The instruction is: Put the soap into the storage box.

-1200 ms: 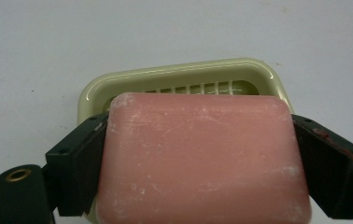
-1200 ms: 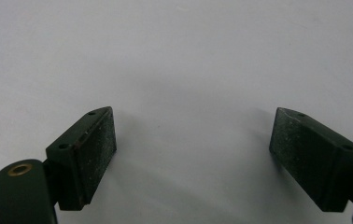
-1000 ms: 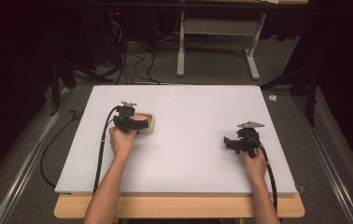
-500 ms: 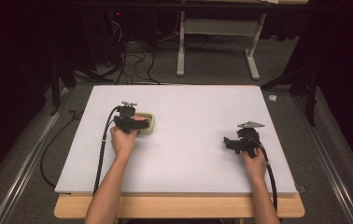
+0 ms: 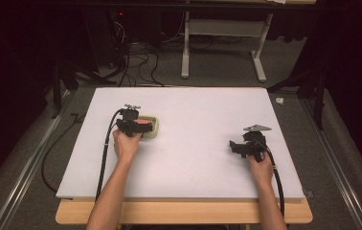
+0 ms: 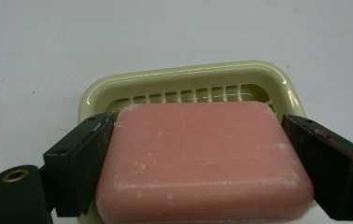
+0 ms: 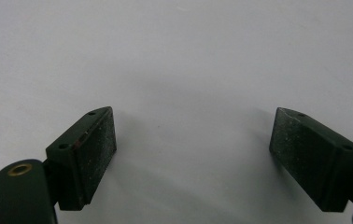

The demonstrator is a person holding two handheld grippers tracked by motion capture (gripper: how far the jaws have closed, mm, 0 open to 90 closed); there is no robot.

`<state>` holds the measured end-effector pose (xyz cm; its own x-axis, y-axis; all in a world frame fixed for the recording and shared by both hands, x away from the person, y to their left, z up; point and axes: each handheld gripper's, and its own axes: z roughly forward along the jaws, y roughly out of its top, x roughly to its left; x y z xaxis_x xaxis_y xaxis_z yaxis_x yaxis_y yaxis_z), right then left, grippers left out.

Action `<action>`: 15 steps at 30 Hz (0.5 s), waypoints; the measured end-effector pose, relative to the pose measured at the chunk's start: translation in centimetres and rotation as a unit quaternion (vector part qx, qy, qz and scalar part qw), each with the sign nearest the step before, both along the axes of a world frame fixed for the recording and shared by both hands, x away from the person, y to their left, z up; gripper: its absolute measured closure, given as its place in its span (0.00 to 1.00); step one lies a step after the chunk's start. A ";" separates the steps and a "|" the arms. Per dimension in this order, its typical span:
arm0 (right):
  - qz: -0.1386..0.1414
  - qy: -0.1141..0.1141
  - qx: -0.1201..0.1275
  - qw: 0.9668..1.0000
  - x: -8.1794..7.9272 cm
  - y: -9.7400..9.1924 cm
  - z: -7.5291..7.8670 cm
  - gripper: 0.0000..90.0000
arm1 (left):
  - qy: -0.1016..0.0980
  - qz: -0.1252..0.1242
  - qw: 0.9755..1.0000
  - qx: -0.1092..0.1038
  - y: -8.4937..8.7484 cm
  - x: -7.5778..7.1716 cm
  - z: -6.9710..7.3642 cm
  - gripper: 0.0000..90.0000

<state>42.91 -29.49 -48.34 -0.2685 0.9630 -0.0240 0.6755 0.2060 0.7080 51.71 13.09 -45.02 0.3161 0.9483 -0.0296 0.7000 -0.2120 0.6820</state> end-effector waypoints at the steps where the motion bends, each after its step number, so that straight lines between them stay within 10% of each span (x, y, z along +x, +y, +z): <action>1: 0.000 0.000 0.000 1.000 0.0 0.0 0.0 0.17 | 0.000 0.000 1.000 0.000 0.0 0.0 0.0 0.13; 15: 0.000 0.000 0.000 1.000 0.0 0.0 0.0 0.17 | -0.018 -0.012 1.000 0.004 0.0 -1.0 1.3 0.12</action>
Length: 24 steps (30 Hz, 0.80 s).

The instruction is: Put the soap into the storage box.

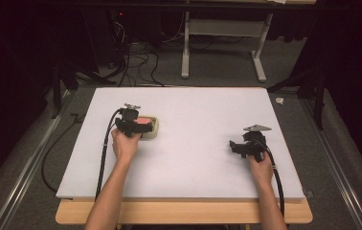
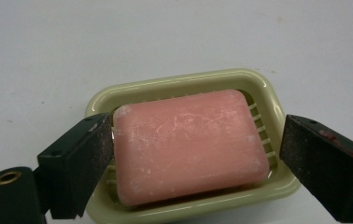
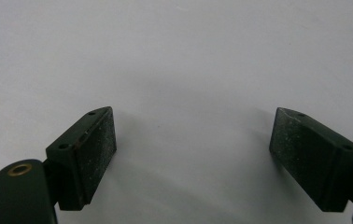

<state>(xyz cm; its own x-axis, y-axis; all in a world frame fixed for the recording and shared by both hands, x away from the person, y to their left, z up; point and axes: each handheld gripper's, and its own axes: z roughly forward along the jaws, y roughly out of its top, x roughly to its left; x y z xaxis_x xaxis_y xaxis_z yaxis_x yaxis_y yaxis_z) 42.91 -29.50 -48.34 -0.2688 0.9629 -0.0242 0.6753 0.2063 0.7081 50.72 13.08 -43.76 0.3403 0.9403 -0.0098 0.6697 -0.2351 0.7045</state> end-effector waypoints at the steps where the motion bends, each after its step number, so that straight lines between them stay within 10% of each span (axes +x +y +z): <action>1: 0.000 -0.001 0.000 1.000 0.0 0.0 0.0 0.17 | 0.000 0.000 1.000 0.000 0.0 0.0 0.0 0.12; 24: -0.001 -0.001 0.001 1.000 0.0 0.0 0.0 0.17 | -0.036 -0.024 0.999 -0.007 1.1 -3.5 2.4 0.15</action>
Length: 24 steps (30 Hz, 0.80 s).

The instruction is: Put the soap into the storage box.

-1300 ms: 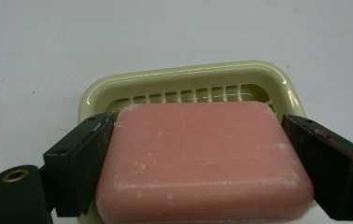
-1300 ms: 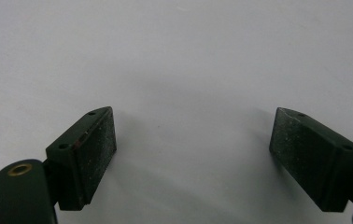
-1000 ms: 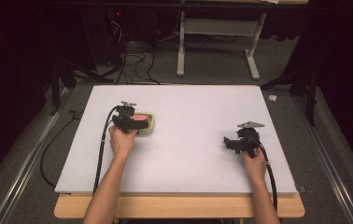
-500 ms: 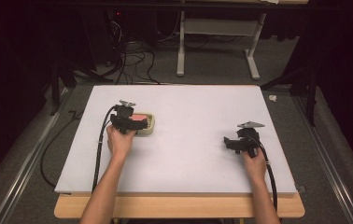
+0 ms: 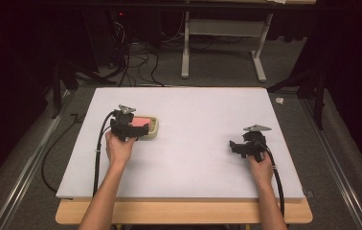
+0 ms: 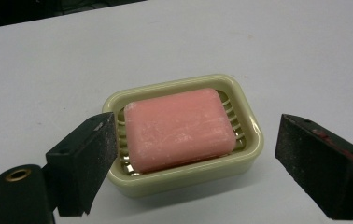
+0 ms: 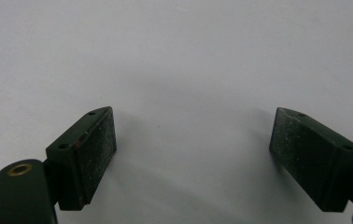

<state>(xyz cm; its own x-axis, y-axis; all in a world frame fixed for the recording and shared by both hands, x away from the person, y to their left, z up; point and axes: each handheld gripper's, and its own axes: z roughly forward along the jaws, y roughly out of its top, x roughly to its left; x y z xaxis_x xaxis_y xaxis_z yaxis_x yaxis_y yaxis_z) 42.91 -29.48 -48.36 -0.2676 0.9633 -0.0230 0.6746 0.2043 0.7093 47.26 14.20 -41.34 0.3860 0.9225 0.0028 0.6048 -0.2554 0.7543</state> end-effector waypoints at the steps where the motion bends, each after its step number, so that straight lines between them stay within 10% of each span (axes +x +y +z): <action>1: 0.000 0.000 0.000 1.000 0.0 0.0 0.0 0.17 | 0.000 0.000 1.000 0.000 0.0 0.0 0.0 0.15; 24: 0.000 -0.001 -0.001 1.000 0.0 0.0 0.0 0.17 | -0.023 -0.024 0.999 -0.009 0.5 -3.0 0.9 0.15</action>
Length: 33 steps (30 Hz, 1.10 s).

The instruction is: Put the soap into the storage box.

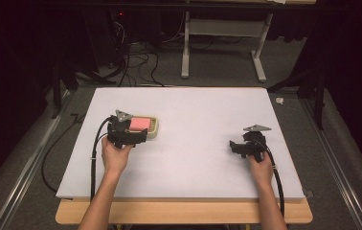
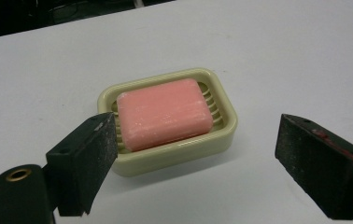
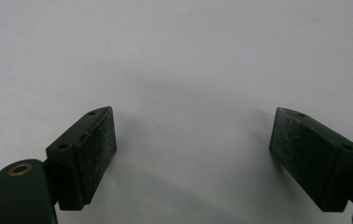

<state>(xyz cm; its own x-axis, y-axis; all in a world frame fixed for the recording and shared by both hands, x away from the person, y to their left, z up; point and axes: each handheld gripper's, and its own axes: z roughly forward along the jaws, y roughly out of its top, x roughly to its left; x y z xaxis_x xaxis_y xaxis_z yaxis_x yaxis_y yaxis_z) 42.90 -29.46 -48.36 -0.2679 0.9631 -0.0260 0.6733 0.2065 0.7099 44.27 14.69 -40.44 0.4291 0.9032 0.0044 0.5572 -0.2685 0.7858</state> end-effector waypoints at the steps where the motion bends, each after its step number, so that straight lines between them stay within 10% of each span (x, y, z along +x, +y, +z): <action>1: -0.001 0.000 0.000 1.000 0.0 0.0 0.0 0.17 | 0.000 0.000 1.000 -0.001 0.0 -0.1 0.0 0.15; 33: 0.001 -0.001 -0.001 1.000 0.0 0.0 0.0 0.17 | -0.006 -0.034 0.999 -0.015 -0.7 -2.9 0.3 0.15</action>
<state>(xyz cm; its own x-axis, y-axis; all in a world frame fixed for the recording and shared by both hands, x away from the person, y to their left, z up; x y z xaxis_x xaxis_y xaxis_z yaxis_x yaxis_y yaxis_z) 42.89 -29.45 -48.36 -0.2689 0.9628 -0.0280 0.6723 0.2084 0.7103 41.39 14.00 -40.09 0.4891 0.8721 -0.0171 0.5292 -0.2811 0.8006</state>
